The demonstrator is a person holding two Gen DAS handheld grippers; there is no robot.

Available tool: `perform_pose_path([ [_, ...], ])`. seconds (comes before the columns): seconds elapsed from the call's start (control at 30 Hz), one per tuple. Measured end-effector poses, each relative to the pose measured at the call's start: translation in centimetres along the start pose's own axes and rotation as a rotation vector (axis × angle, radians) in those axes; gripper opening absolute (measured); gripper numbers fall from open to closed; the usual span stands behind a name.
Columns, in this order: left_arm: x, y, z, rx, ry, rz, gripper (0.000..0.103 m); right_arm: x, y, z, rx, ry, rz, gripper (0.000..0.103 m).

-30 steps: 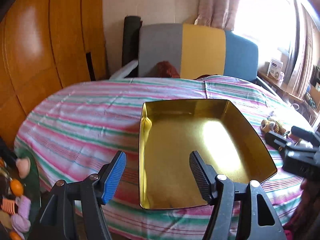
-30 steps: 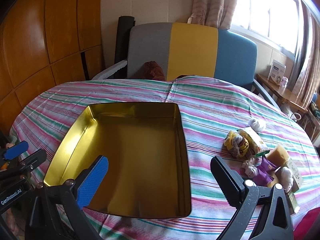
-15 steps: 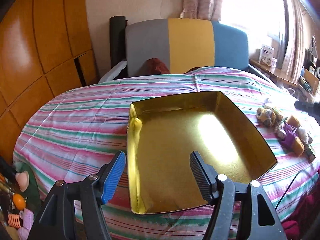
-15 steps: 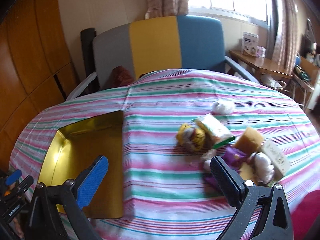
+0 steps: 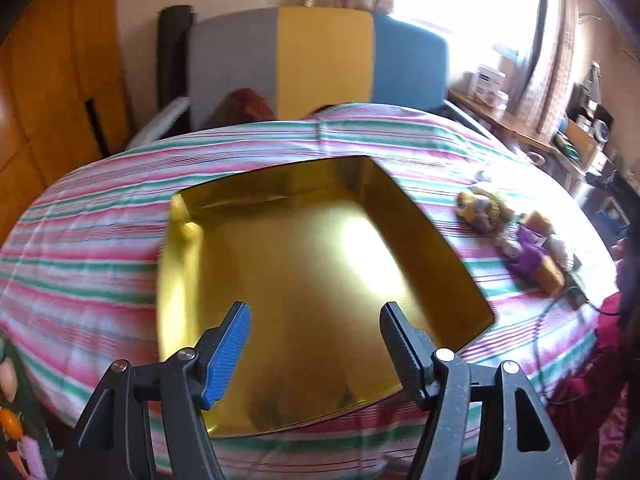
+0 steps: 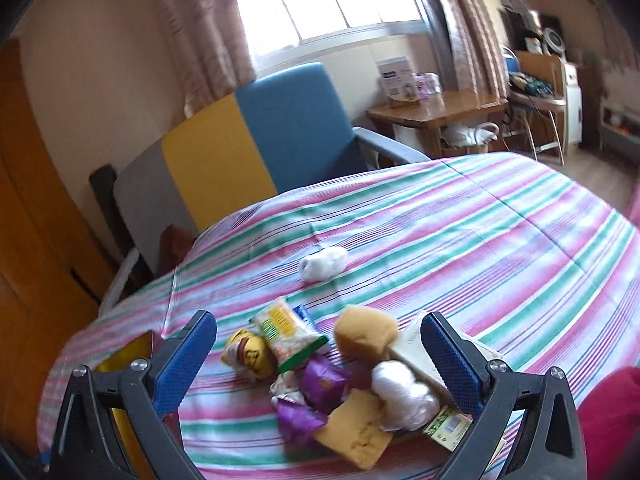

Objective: Organize objects
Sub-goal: 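Move the left tool toward the yellow knit doll while the right tool reaches the WEIDAN snack bag, then grasp the yellow knit doll with the left tool while the right tool grasps the WEIDAN bag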

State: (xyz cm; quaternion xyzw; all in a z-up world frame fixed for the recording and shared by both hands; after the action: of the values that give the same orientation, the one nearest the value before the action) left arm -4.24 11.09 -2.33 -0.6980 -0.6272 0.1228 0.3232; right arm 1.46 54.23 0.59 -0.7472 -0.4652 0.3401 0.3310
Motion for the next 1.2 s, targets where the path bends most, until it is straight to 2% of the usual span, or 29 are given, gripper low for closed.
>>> perform_pose_path([
  [0.1,2.9,-0.5,0.3,-0.015,0.041,0.067,0.068,2.1,1.3,1.1,-0.050,-0.053,0.127,0.103],
  [0.13,4.0,-0.7,0.6,-0.028,0.061,0.082,0.068,2.5,1.3,1.1,-0.040,-0.072,0.159,0.103],
  [0.43,14.8,-2.7,5.4,-0.156,0.209,0.193,0.068,2.5,1.5,1.5,-0.060,-0.131,0.181,0.103],
  [0.7,21.8,-4.1,12.9,-0.240,0.199,0.236,0.068,2.6,1.8,1.7,-0.071,-0.184,0.201,0.103],
  [0.9,24.7,-4.6,17.9,-0.291,0.202,0.198,0.068,2.3,2.0,2.3,-0.106,-0.204,0.194,0.103],
  [1.07,25.7,-4.7,22.4,-0.359,0.154,0.170,0.068,2.2,2.2,2.8,-0.131,-0.214,0.189,0.103],
  [1.13,25.0,-4.5,23.5,-0.399,0.180,0.112,0.056,2.2,2.3,2.9,-0.140,-0.211,0.186,0.103],
  [1.2,24.5,-4.4,22.9,-0.394,0.199,0.091,0.051,2.1,2.3,3.0,-0.146,-0.210,0.178,0.103],
])
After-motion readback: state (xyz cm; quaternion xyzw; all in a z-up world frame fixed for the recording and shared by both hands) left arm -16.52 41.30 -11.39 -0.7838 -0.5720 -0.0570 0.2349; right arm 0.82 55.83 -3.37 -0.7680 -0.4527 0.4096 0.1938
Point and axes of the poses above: each gripper's, at about its wrist camera, not at the fingertips, and z roughly the way its jaws point, x to its right, y to its underside, the point moved 4 cm from there along z, roughly the way its jaws point, and after that the axes turned 15 degrees about -z, right-handed, at the moved point
